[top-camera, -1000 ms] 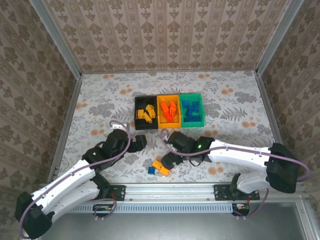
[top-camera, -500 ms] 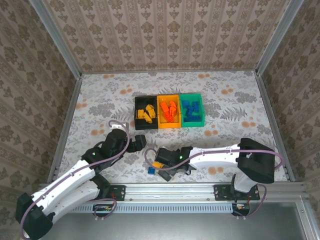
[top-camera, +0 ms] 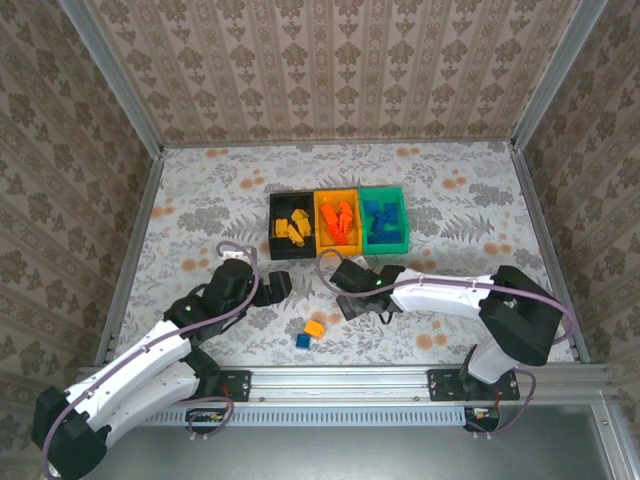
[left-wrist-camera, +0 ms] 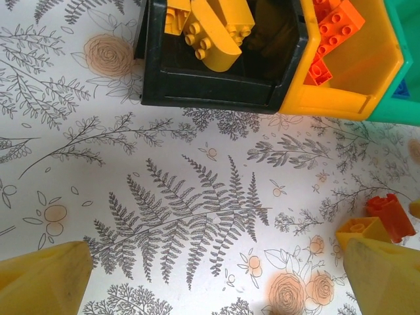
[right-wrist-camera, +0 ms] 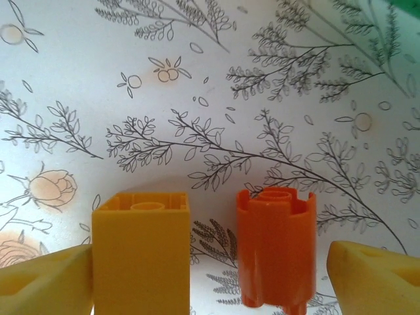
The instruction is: Sort the legos into containers by color
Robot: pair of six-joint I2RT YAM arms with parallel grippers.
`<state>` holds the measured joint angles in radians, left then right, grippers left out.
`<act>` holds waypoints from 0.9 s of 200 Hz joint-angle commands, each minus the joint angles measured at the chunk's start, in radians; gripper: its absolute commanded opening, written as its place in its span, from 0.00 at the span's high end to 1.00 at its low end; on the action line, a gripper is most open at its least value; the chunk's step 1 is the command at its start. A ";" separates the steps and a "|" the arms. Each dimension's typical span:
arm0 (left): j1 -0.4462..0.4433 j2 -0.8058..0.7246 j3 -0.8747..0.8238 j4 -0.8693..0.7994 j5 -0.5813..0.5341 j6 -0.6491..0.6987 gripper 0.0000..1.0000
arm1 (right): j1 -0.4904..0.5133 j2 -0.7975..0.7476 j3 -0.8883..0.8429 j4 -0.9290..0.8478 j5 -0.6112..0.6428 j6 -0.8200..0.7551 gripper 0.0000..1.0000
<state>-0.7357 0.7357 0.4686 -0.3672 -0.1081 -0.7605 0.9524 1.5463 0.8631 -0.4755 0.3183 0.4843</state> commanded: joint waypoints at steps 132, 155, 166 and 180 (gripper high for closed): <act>0.028 -0.009 -0.039 0.044 0.038 -0.033 0.00 | -0.015 0.063 0.049 0.077 -0.140 -0.020 0.65; 0.029 -0.010 -0.036 0.037 0.030 -0.030 0.00 | -0.015 0.024 0.144 0.075 -0.158 -0.055 0.70; 0.030 -0.013 -0.037 0.031 0.023 -0.035 0.00 | -0.016 0.040 0.220 0.071 -0.167 -0.073 0.70; 0.030 -0.021 -0.040 0.032 0.028 -0.038 0.00 | -0.025 0.090 0.329 0.063 -0.171 -0.090 0.70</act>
<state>-0.7151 0.7353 0.4442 -0.3443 -0.0814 -0.7723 0.9398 1.6218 1.0138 -0.4267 0.1715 0.4419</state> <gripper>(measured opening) 0.997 0.344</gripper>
